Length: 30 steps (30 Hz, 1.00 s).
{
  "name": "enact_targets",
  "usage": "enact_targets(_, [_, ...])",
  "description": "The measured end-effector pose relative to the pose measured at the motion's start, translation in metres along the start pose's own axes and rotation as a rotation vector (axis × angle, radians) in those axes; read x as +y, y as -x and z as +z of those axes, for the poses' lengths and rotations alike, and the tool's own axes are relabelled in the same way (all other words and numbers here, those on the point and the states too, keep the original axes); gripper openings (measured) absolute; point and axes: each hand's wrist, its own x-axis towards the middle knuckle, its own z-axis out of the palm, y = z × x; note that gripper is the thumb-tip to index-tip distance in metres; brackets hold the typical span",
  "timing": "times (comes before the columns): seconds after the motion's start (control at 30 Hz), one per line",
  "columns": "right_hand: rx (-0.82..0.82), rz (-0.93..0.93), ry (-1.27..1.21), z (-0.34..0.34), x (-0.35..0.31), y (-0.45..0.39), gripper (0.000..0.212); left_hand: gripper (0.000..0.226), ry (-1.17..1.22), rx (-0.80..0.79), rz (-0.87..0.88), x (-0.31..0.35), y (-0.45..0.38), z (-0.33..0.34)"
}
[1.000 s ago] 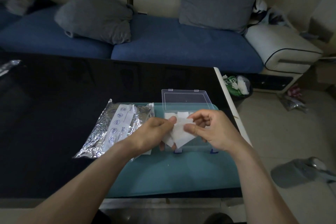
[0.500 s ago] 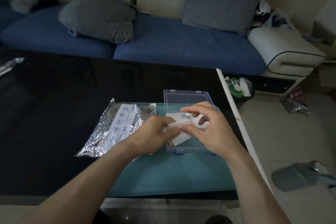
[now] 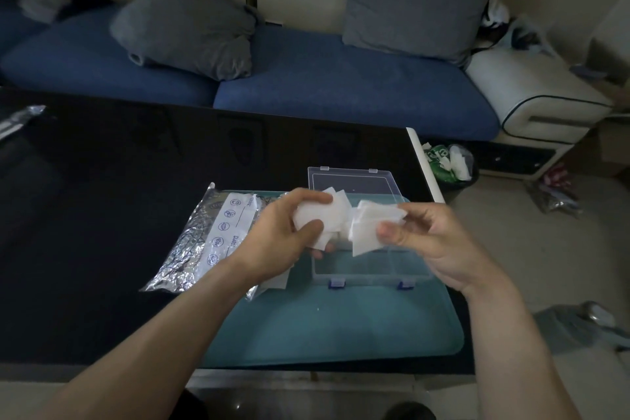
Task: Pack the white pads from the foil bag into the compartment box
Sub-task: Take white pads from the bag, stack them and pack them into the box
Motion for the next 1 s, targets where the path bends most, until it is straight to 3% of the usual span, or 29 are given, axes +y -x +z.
enact_targets(0.13, [-0.108, 0.062, 0.107, 0.012, -0.005, 0.003, 0.021, 0.060, 0.033, 0.007, -0.002, -0.003, 0.000, 0.002])
enact_targets(0.27, [0.030, 0.085, 0.256, 0.025, -0.008, 0.002, 0.044, 0.038, 0.083, -0.046, -0.069, 0.000, 0.000, 0.006])
enact_targets(0.43, [0.152, 0.044, 0.391, 0.037, -0.005, -0.003, 0.034, 0.024, 0.460, -0.147, -0.270, 0.011, 0.002, 0.013])
enact_targets(0.63, [0.278, -0.016, 0.459, 0.040, 0.001, -0.007, 0.045, 0.050, 0.575, -0.377, -0.348, 0.008, 0.000, 0.007])
enact_targets(0.7, [0.245, -0.070, 0.397, 0.042, 0.001, -0.007, 0.048, 0.057, 0.593, -0.411, -0.369, 0.006, 0.001, 0.005])
enact_targets(0.9, [0.050, -0.113, 0.308, 0.051, 0.000, -0.007, 0.023, 0.041, 0.610, -0.633, -0.509, 0.006, 0.005, 0.001])
enact_targets(1.0, [0.015, -0.115, 0.382, 0.053, 0.000, -0.006, 0.052, 0.041, 0.678, -0.582, -0.515, 0.004, 0.004, 0.008])
